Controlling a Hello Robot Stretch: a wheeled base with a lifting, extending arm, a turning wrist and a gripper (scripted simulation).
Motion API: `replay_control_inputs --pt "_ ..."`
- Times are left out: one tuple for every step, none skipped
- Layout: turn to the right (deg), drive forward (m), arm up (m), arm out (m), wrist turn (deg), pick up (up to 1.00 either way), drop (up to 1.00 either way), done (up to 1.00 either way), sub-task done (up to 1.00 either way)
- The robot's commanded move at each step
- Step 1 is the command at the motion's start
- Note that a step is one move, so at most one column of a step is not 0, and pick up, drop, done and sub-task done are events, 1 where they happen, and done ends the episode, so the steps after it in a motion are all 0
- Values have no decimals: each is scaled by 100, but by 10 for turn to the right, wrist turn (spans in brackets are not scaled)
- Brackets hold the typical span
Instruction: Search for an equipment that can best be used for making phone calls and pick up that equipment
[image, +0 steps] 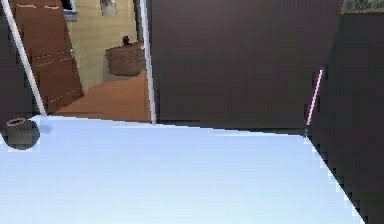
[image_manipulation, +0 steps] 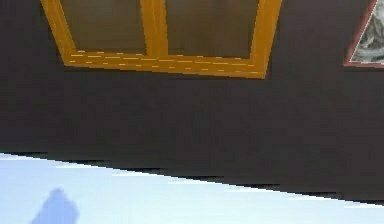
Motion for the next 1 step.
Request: replay_control_inputs --pt "-270 0 0 0 0 0 0 0 0"
